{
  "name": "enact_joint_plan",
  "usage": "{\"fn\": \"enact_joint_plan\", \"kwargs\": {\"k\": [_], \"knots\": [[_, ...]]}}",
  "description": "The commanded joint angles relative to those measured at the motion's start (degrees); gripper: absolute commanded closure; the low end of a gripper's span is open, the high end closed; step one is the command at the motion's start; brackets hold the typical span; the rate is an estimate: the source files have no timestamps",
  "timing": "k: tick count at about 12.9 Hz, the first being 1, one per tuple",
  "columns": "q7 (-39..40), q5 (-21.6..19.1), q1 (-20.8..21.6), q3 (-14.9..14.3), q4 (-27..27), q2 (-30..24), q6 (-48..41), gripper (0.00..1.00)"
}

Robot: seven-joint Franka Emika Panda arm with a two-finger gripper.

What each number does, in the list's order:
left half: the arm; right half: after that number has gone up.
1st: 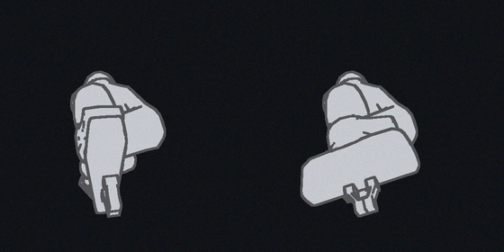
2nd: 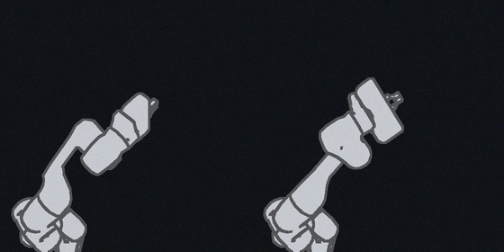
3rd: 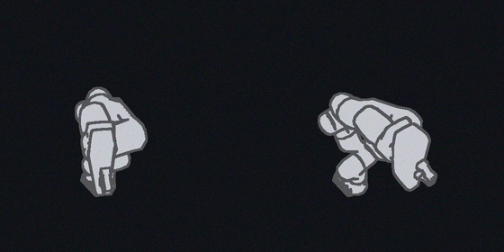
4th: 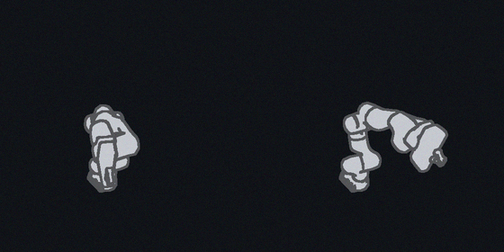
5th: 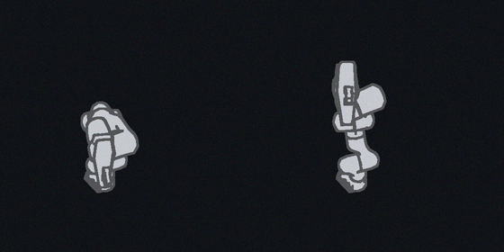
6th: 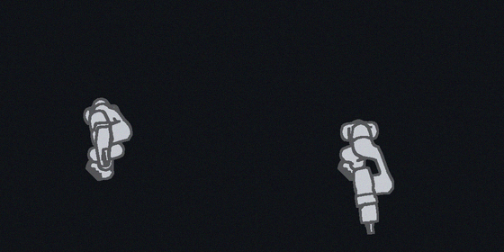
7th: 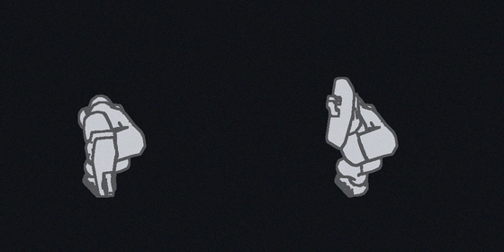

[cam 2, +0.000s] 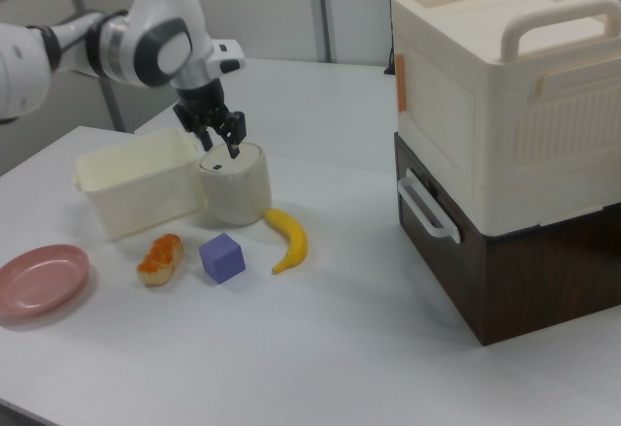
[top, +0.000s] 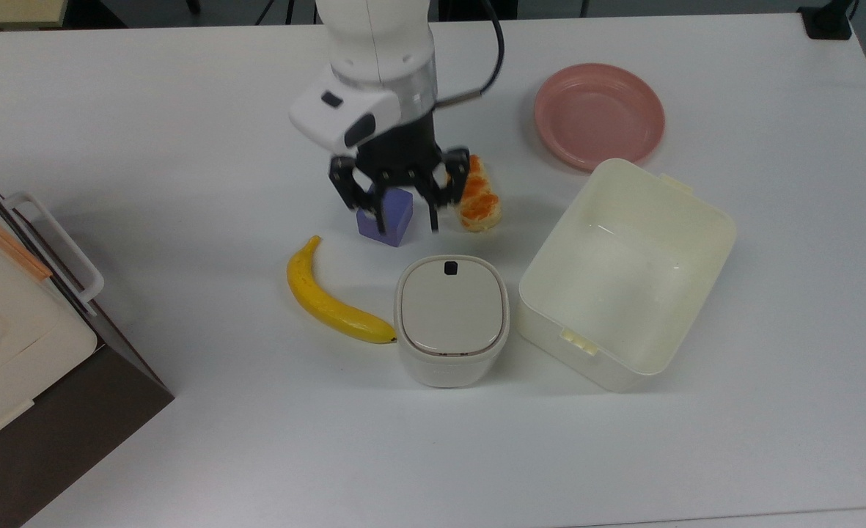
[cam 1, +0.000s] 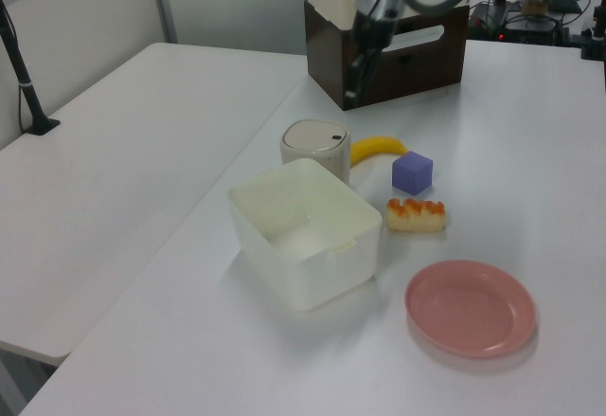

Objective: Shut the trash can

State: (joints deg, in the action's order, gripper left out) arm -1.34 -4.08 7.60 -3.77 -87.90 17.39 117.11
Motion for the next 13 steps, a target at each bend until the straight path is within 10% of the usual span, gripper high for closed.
{"fn": "enact_joint_plan", "kwargs": {"k": [1,13], "knots": [[-0.6,5.48,-0.47,-0.27,-2.45,-6.74,-15.36,0.0],[-4.19,6.54,-6.01,4.47,-4.9,-12.82,-22.98,0.0]]}}
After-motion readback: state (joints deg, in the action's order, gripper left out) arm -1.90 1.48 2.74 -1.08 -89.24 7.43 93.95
